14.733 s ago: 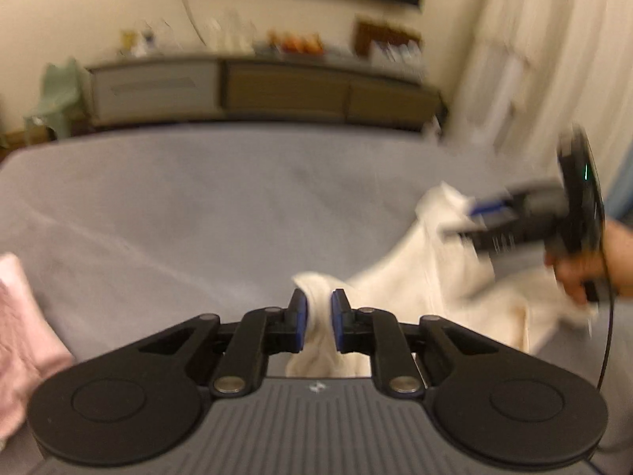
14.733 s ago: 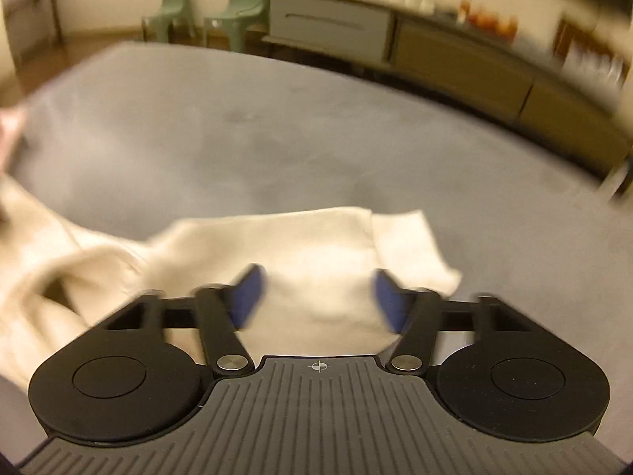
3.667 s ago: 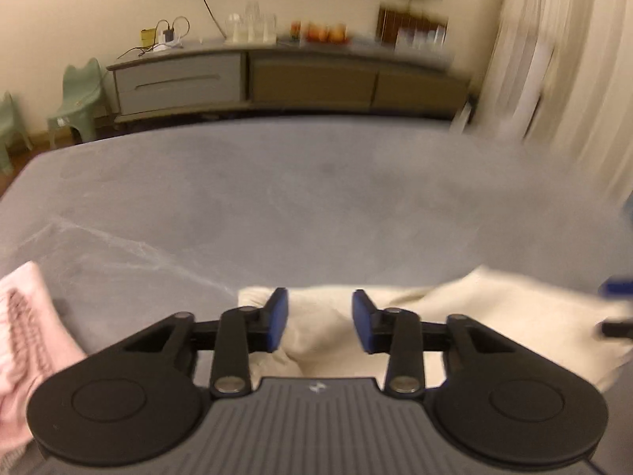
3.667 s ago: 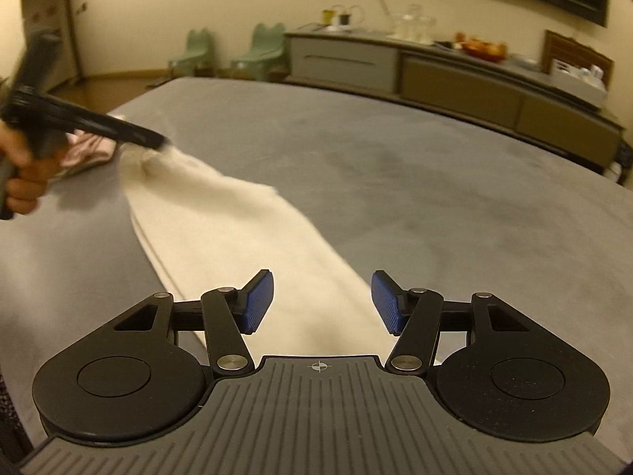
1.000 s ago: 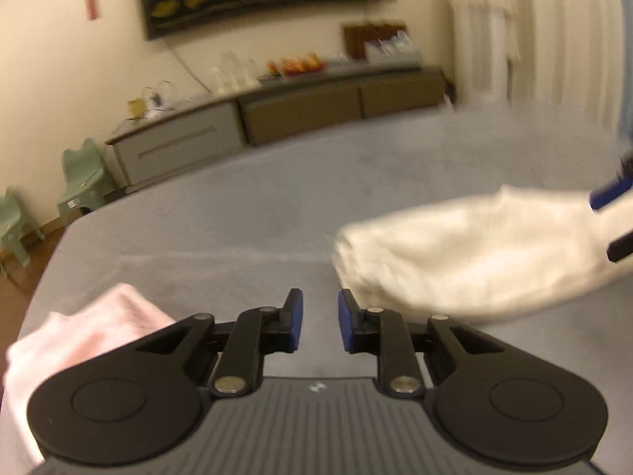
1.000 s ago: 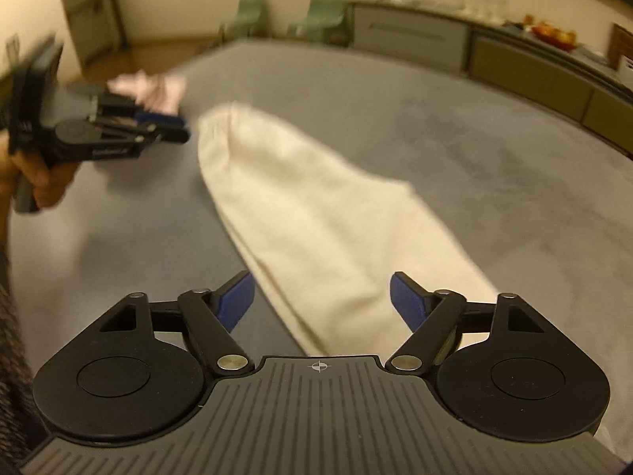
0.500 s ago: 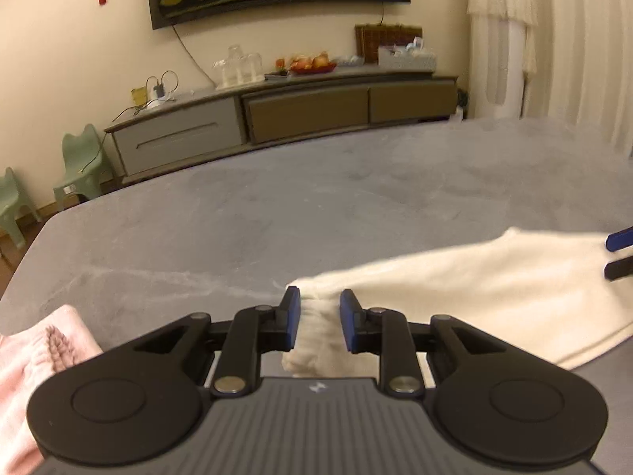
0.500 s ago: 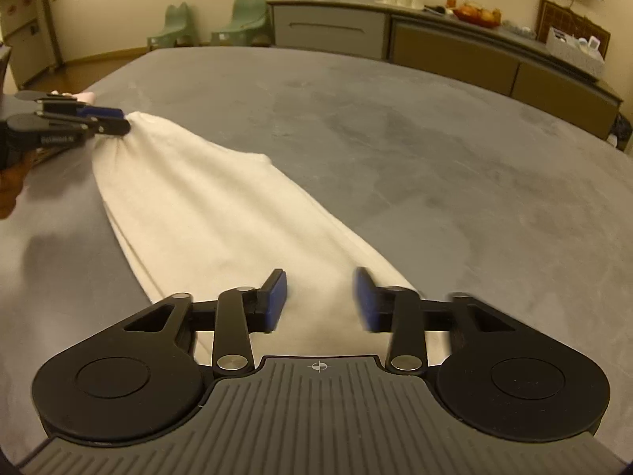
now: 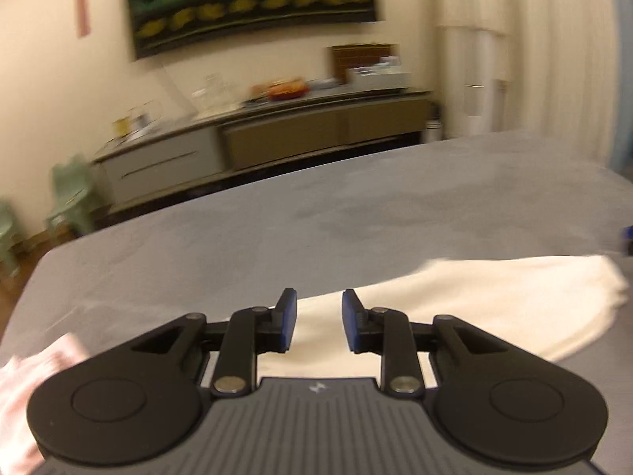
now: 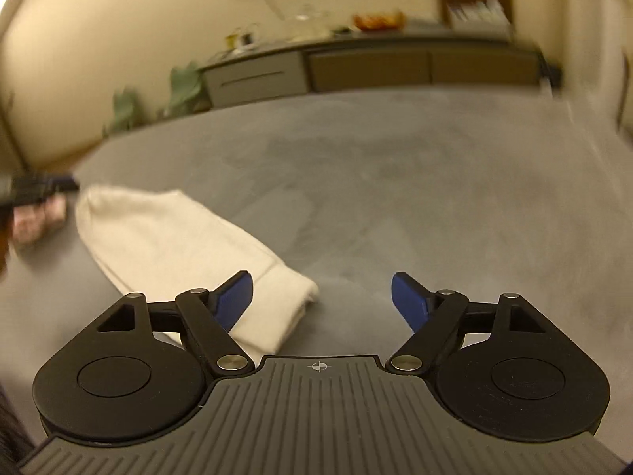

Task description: Fold clothes

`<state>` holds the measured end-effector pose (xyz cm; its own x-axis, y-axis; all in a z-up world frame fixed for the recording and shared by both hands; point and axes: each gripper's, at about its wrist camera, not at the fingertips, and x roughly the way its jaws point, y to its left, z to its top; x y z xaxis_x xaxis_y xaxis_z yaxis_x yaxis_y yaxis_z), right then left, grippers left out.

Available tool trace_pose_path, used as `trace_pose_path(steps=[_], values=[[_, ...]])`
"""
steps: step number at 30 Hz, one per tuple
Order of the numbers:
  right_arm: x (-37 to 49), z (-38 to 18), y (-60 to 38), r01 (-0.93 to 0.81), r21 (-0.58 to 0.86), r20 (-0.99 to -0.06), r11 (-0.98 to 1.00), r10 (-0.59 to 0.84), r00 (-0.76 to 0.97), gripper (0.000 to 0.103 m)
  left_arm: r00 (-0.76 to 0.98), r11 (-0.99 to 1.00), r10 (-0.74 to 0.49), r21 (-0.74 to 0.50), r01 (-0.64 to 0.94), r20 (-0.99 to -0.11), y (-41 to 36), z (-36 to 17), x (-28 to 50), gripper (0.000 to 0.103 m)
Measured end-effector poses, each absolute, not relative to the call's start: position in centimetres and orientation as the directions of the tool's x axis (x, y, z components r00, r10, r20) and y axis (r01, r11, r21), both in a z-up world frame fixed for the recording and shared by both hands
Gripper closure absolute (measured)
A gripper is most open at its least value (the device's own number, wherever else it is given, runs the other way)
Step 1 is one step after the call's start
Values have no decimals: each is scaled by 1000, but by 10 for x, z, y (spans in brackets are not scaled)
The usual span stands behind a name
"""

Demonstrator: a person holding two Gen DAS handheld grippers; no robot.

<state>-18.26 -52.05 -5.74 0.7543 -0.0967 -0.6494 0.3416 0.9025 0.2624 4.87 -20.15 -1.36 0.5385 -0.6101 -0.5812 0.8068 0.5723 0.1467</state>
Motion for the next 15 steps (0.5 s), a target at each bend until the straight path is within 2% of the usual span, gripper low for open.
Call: trace_pose_path(steps=[3, 5, 6, 9, 12, 14, 15], values=[[-184, -79, -538, 371, 451, -648, 812, 11, 762, 25, 444, 405, -685, 205, 891, -578, -242, -16, -2, 70], [-187, -89, -543, 370, 600, -594, 709, 86, 800, 25, 382, 274, -715, 269, 923, -585, -268, -29, -42, 56], [-186, -94, -545, 364, 656, -571, 661, 120, 812, 25, 359, 212, -724, 306, 928, -589, -280, -36, -60, 54], [-179, -103, -550, 349, 761, -520, 547, 192, 833, 23, 325, 74, -733, 405, 911, -598, -310, -60, -103, 51], [-169, -109, -546, 330, 828, -478, 453, 265, 837, 19, 292, -3, -748, 443, 897, -597, -329, -80, -127, 45], [-163, -108, -540, 316, 831, -472, 457, 280, 836, 19, 292, -5, -761, 455, 890, -580, -339, -90, -136, 34], [-160, -107, -537, 309, 834, -467, 458, 288, 836, 19, 295, 0, -768, 461, 888, -568, -345, -94, -140, 33]])
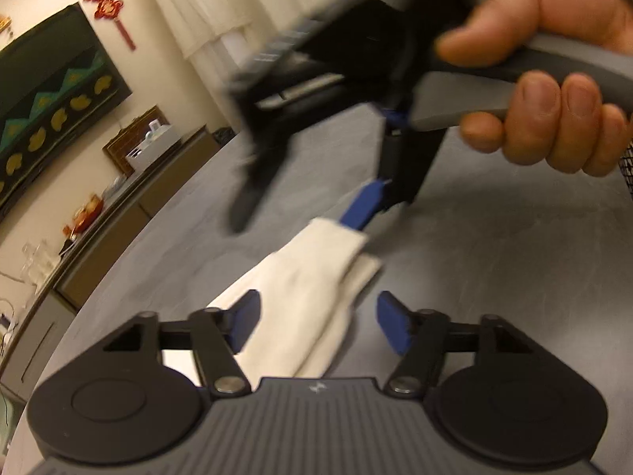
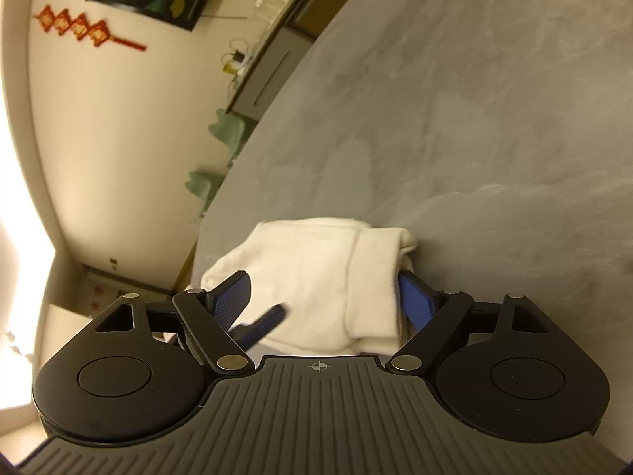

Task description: Fold clothes

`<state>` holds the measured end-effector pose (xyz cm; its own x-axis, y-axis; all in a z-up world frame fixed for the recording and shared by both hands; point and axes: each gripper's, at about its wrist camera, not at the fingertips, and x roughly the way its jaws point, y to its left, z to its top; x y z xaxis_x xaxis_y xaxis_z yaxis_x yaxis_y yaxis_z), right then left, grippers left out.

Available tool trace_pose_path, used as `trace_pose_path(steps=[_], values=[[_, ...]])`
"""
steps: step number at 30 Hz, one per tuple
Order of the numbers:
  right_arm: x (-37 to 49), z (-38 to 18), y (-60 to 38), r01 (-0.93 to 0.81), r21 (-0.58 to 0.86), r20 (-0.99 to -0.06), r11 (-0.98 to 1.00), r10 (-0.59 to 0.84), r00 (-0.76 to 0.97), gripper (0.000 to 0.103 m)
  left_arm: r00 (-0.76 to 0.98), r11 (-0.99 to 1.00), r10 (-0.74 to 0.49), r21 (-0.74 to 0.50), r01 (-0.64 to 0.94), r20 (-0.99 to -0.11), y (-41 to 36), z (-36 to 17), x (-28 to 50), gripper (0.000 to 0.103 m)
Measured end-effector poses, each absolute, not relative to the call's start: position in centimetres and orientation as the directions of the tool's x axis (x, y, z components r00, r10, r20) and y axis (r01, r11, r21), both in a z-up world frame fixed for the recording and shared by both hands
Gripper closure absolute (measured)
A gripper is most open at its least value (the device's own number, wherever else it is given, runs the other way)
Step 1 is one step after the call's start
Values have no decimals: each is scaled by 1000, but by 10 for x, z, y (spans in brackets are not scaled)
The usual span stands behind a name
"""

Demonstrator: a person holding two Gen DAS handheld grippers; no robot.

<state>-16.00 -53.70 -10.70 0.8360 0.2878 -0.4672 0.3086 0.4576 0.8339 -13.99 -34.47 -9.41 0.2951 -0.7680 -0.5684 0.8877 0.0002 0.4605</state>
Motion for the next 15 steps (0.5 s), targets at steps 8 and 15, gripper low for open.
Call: trace_pose_path(steps=[8, 15], values=[[-153, -88, -532, 213, 865, -380, 455, 314, 870, 19, 402, 167, -743, 434, 886, -535, -376, -106, -140, 92], [-149, -51, -519, 208, 761, -419, 614, 221, 880, 15, 403, 634, -710, -276, 723, -577, -289, -64, -35, 88]])
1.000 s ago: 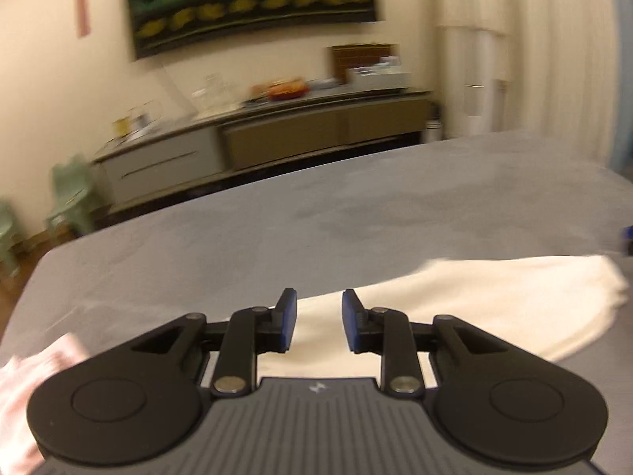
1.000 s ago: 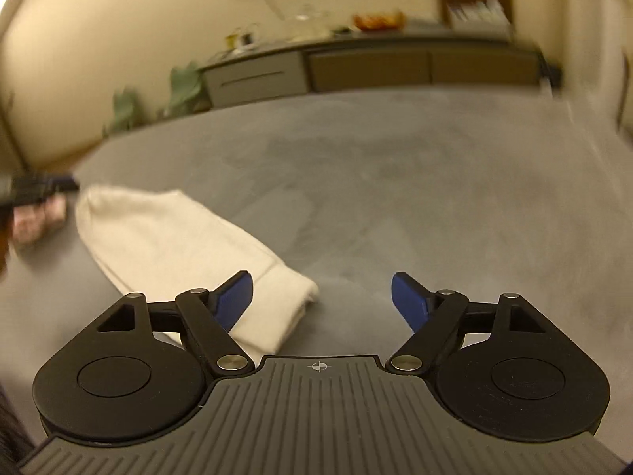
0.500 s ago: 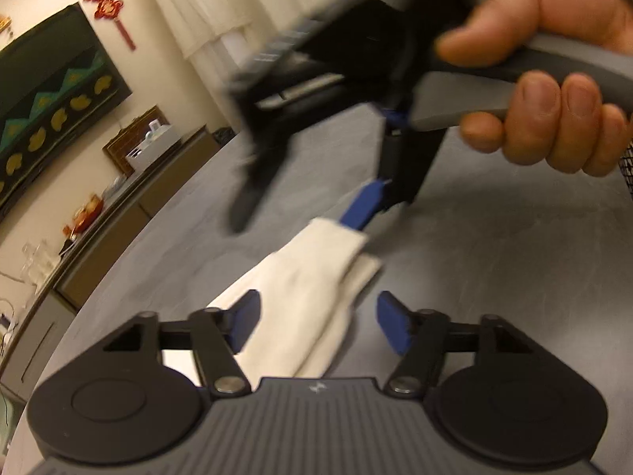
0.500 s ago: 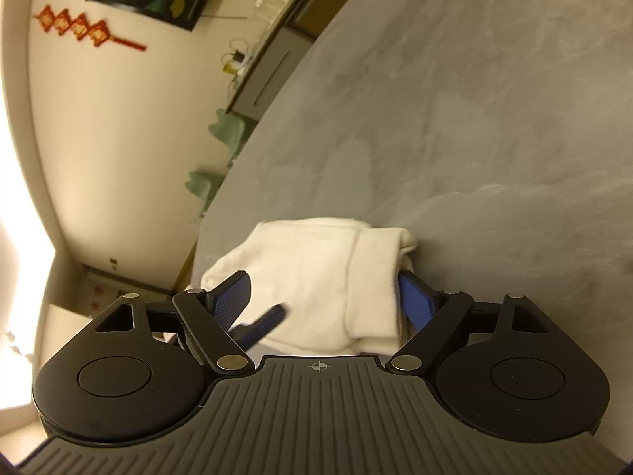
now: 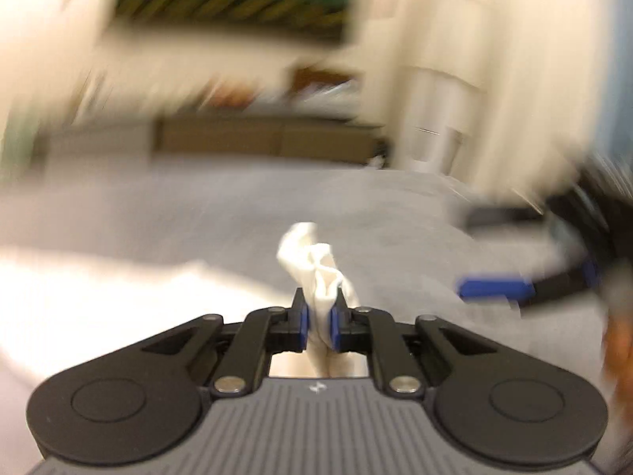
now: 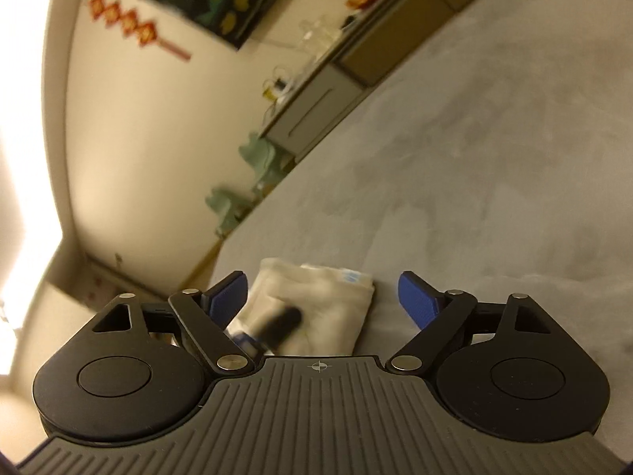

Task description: Fold clothes

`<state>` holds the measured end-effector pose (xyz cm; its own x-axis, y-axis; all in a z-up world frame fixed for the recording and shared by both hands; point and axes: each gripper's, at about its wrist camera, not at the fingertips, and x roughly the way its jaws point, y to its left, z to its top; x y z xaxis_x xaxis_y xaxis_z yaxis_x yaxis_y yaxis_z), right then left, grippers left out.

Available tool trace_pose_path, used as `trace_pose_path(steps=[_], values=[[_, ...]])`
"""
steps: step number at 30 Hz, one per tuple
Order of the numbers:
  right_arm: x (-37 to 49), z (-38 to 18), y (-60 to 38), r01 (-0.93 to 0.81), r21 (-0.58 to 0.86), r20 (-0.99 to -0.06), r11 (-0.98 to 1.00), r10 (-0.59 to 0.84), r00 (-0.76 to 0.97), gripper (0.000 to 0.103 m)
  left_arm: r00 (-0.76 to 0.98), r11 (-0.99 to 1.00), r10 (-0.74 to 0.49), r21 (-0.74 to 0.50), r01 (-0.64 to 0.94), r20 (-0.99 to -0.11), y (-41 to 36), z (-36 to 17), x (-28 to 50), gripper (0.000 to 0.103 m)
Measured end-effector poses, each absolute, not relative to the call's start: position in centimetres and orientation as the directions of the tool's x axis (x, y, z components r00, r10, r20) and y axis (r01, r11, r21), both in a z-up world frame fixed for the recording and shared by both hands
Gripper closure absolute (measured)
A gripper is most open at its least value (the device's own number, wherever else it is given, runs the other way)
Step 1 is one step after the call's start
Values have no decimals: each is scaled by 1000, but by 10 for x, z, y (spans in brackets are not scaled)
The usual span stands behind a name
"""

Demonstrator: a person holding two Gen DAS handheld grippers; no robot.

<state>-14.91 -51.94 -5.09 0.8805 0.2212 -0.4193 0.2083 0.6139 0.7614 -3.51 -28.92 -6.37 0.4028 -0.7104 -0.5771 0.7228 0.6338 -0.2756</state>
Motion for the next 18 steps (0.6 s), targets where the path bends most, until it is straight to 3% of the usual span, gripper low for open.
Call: trace_pose_path(steps=[4, 5, 8, 9, 13, 16, 18], values=[[-116, -49, -468, 166, 602, -514, 781, 220, 829, 17, 417, 732, -644, -358, 580, -641, -253, -83, -4, 68], [-107, -49, -455, 152, 553, -538, 820, 212, 816, 23, 424, 738, -642, -366, 567, -639, -247, -83, 0, 66], [-82, -51, -417, 107, 402, -597, 910, 171, 784, 61, 453, 752, -638, -375, 543, -623, -228, -75, 14, 65], [-75, -52, -407, 95, 353, -610, 931, 152, 778, 64, 462, 757, -636, -383, 529, -619, -222, -73, 21, 65], [-50, -72, -381, 68, 178, -669, 982, 70, 740, 62, 547, 805, -590, -388, 448, -594, -183, -49, 55, 61], [-44, -70, -373, 74, 106, -695, 992, 21, 719, 55, 633, 854, -518, -381, 353, -575, -138, -31, 79, 46], [-44, -63, -369, 81, 76, -686, 994, -7, 728, 43, 637, 868, -492, -393, 305, -593, -115, -31, 93, 40]])
